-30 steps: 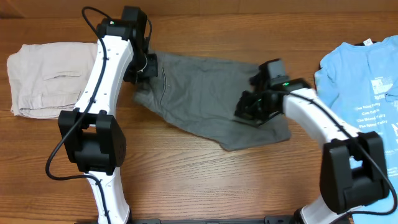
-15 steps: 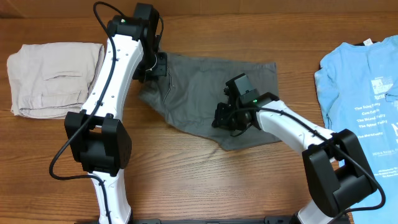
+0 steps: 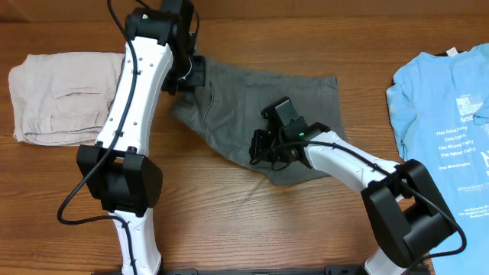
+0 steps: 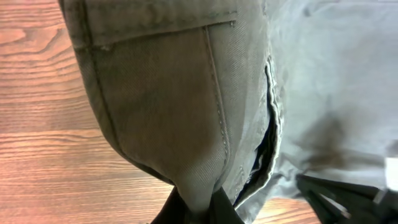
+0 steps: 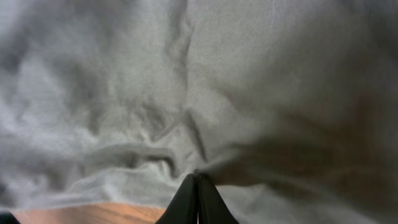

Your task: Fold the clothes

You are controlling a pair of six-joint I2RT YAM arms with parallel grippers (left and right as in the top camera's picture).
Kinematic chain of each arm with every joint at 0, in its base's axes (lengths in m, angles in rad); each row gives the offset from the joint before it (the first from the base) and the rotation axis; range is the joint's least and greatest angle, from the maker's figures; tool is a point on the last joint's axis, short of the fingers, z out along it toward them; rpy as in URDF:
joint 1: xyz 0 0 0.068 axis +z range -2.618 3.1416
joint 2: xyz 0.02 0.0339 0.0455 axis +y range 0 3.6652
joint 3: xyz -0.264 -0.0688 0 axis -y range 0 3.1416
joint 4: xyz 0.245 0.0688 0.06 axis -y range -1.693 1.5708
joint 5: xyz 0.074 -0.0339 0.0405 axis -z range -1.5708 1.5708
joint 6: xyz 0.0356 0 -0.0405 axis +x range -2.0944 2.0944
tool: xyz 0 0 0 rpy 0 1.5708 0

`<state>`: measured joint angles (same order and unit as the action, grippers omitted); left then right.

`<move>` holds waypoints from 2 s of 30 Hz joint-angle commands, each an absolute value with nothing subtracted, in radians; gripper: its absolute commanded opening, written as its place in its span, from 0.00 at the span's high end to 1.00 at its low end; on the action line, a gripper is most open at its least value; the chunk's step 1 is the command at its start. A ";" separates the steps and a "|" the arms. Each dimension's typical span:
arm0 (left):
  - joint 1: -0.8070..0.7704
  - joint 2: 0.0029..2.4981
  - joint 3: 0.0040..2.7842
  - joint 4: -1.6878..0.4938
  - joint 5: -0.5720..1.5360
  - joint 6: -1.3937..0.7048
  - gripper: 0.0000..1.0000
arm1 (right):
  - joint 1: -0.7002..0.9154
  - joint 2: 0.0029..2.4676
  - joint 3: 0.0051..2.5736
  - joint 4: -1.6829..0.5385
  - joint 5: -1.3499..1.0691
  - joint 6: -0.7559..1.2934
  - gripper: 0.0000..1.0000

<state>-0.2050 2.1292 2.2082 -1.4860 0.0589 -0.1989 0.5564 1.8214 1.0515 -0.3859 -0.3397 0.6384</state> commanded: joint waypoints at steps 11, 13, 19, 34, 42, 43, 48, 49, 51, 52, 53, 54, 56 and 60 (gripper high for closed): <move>-0.219 2.113 2.242 -1.489 0.098 -0.203 0.96 | 0.620 1.971 1.043 -0.332 -0.345 0.711 0.96; -0.219 2.113 2.242 -1.491 0.099 -0.203 0.96 | 0.610 1.953 1.059 -0.348 -0.363 0.710 0.96; -0.220 2.113 2.242 -1.492 0.099 -0.202 0.96 | 0.524 1.851 1.182 -0.413 -0.386 0.647 0.96; -0.221 2.113 2.243 -1.485 0.171 -0.206 0.96 | 0.548 2.025 1.193 -0.223 -0.307 0.682 0.96; -0.223 2.111 2.266 -1.492 0.229 -0.206 0.96 | 0.563 2.084 1.194 -0.163 -0.324 0.678 0.96; -0.223 2.111 2.275 -1.495 0.229 -0.206 0.96 | 0.562 2.079 1.196 -0.154 -0.346 0.669 0.96; -0.223 2.111 2.339 -1.529 0.229 -0.205 0.96 | 0.505 1.965 1.237 -0.213 -0.419 0.593 0.96; -0.223 2.111 2.354 -1.534 0.229 -0.206 0.96 | 0.488 1.937 1.245 -0.243 -0.412 0.587 0.96; -0.223 2.111 2.371 -1.539 0.230 -0.206 0.96 | 0.445 1.868 1.258 -0.331 -0.400 0.569 0.96; -0.223 2.111 2.377 -1.541 0.231 -0.207 0.96 | 0.424 1.838 1.262 -0.373 -0.388 0.567 0.96; -0.223 2.111 2.378 -1.541 0.235 -0.206 0.96 | 0.399 1.805 1.263 -0.424 -0.370 0.568 0.96; -0.224 2.111 2.378 -1.543 0.237 -0.207 0.96 | 0.372 1.773 1.263 -0.479 -0.350 0.568 0.96; -0.226 2.111 2.378 -1.549 0.237 -0.207 0.96 | 0.320 1.728 1.263 -0.589 -0.306 0.568 0.96; -0.253 2.111 2.378 -1.547 0.236 -0.215 0.96 | 0.187 1.701 1.261 -0.871 -0.167 0.553 0.96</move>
<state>-0.2214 2.1292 2.3478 -1.5497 0.2100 -0.2028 0.2562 1.7012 1.2587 -0.7525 -0.2981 0.5793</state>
